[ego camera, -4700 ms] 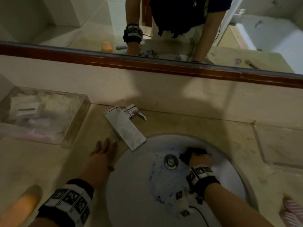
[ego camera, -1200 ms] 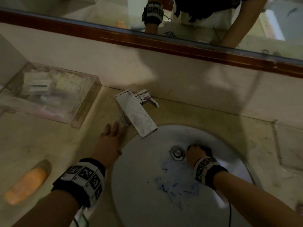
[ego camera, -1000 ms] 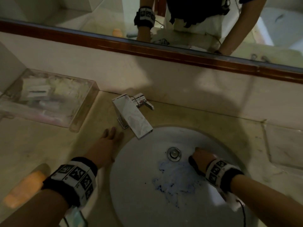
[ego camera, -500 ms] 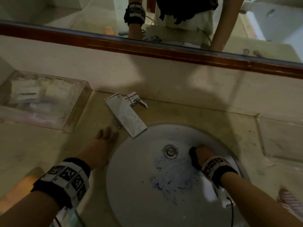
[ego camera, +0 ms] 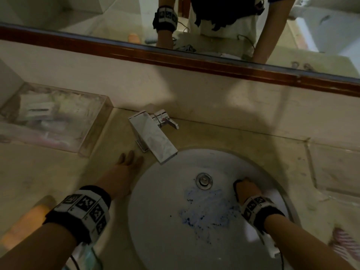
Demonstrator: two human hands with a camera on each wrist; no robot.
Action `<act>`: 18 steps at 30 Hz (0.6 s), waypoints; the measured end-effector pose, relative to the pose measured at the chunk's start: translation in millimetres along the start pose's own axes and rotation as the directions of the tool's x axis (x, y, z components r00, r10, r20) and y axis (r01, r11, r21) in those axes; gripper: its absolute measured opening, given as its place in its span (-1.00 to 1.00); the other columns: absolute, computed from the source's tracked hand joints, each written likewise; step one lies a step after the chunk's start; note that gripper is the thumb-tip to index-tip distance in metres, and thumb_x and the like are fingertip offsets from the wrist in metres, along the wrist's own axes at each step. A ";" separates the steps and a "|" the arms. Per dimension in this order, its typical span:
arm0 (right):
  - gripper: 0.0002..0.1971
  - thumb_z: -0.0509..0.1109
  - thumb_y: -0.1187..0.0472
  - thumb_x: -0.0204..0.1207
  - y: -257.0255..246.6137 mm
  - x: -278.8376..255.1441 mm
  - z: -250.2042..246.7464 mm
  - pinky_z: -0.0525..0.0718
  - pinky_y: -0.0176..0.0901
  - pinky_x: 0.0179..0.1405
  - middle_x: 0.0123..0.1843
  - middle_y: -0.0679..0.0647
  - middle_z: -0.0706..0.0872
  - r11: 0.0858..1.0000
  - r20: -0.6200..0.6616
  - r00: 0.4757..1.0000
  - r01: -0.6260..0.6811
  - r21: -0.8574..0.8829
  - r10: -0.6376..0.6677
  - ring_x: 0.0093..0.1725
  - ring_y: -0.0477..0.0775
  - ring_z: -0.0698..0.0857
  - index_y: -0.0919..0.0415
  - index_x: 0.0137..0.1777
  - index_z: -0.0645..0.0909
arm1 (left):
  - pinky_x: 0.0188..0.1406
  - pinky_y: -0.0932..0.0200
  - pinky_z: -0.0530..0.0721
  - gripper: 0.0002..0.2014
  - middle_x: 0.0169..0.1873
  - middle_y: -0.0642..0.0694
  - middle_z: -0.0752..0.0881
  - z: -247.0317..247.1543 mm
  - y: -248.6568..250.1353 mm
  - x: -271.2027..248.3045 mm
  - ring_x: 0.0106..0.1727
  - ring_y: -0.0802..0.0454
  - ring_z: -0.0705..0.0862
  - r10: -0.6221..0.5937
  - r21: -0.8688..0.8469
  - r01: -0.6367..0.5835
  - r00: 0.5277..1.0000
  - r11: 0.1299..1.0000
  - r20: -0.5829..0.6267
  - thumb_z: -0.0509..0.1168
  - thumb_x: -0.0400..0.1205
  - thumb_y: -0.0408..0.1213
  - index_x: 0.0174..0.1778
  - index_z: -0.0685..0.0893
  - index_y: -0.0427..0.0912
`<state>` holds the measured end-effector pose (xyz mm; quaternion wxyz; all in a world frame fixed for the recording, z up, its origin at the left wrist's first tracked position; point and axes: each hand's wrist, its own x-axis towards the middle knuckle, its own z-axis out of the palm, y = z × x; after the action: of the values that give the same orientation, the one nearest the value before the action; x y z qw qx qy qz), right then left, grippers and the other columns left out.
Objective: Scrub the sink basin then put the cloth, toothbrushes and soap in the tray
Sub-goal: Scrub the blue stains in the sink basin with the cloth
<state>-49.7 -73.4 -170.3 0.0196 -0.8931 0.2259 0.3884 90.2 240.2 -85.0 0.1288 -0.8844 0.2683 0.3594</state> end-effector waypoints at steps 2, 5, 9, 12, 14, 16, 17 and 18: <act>-0.82 0.22 0.28 0.61 6.2 1.0 -0.3 0.64 -0.14 0.15 0.25 0.23 0.70 0.999 0.042 0.999 0.012 0.030 -0.013 0.08 0.10 0.69 0.23 -0.13 0.64 | 0.68 -0.06 0.03 -0.03 0.66 -0.27 -0.31 4.2 -4.0 4.1 0.69 -0.32 -0.18 -0.002 -0.032 0.002 1.000 0.999 0.014 0.33 0.62 -0.19 0.66 -0.34 -0.11; -0.69 0.20 0.20 0.63 8.9 -7.7 1.9 0.61 -0.18 0.03 0.20 0.16 0.73 0.997 0.083 0.994 0.066 0.039 -0.069 -0.01 0.03 0.67 0.12 -0.38 0.45 | 0.69 -0.13 0.10 -0.01 0.66 -0.26 -0.31 11.3 -10.0 12.4 0.69 -0.35 -0.18 0.008 -0.037 -0.008 1.000 0.999 0.016 0.35 0.59 -0.18 0.66 -0.32 -0.07; -0.73 0.17 0.09 0.64 -4.4 -21.0 22.3 0.57 -0.16 0.09 0.19 0.19 0.71 0.989 0.139 0.980 0.145 0.006 -0.144 0.21 0.15 0.68 0.21 0.09 0.64 | 0.69 -0.16 0.12 0.04 0.67 -0.28 -0.27 14.5 -13.2 17.1 0.69 -0.34 -0.18 0.020 -0.005 -0.020 1.000 1.000 -0.010 0.39 0.53 -0.15 0.67 -0.30 -0.08; -0.70 0.20 0.03 0.63 -5.7 -30.9 27.4 0.57 -0.08 0.25 0.19 0.23 0.69 0.989 0.145 0.979 0.140 0.045 -0.145 0.27 0.22 0.65 0.24 0.03 0.65 | 0.68 -0.11 0.19 0.04 0.66 -0.27 -0.30 10.6 -7.5 13.3 0.70 -0.32 -0.12 -0.013 -0.012 0.013 1.000 1.000 -0.004 0.41 0.54 -0.18 0.66 -0.29 -0.05; -0.72 0.19 0.12 0.65 -0.4 -35.2 12.5 0.54 -0.06 0.35 0.33 0.23 0.63 0.995 0.084 0.992 0.087 0.038 -0.090 0.32 0.20 0.62 0.29 0.13 0.61 | 0.64 -0.09 0.27 0.02 0.67 -0.24 -0.30 7.4 -3.8 10.2 0.70 -0.32 -0.10 -0.023 -0.005 0.023 1.000 1.000 -0.010 0.40 0.56 -0.21 0.67 -0.28 -0.04; -0.78 0.14 0.24 0.67 7.6 -31.7 0.2 0.56 -0.05 0.34 0.39 0.27 0.57 0.998 -0.003 1.000 0.023 0.056 -0.023 0.33 0.22 0.62 0.30 -0.11 0.55 | 0.59 -0.06 0.34 -0.02 0.67 -0.21 -0.30 6.1 -2.2 8.1 0.70 -0.29 -0.12 -0.032 -0.022 0.032 0.999 0.999 -0.008 0.37 0.59 -0.27 0.67 -0.27 -0.03; -0.78 0.12 0.29 0.68 10.8 -30.4 -3.0 0.56 -0.04 0.35 0.41 0.29 0.55 0.999 -0.044 0.999 -0.022 0.024 0.023 0.35 0.23 0.61 0.37 -0.11 0.55 | 0.58 -0.06 0.35 -0.02 0.67 -0.20 -0.31 4.8 -0.9 7.1 0.70 -0.29 -0.13 -0.036 -0.033 0.036 0.999 0.999 -0.006 0.37 0.59 -0.29 0.67 -0.27 -0.02; -0.77 0.10 0.32 0.69 13.5 -28.5 -3.2 0.54 -0.03 0.39 0.44 0.29 0.53 0.999 -0.079 0.996 -0.050 0.008 0.050 0.39 0.24 0.57 0.41 0.08 0.58 | 0.57 -0.06 0.35 -0.01 0.67 -0.19 -0.31 4.6 -0.5 7.1 0.70 -0.29 -0.13 -0.037 -0.037 0.037 0.999 0.999 -0.006 0.37 0.58 -0.29 0.67 -0.28 -0.02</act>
<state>-70.2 -75.1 -146.2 0.0036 -0.9018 0.2500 0.3526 92.1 239.9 -93.2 0.1180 -0.8927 0.2457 0.3590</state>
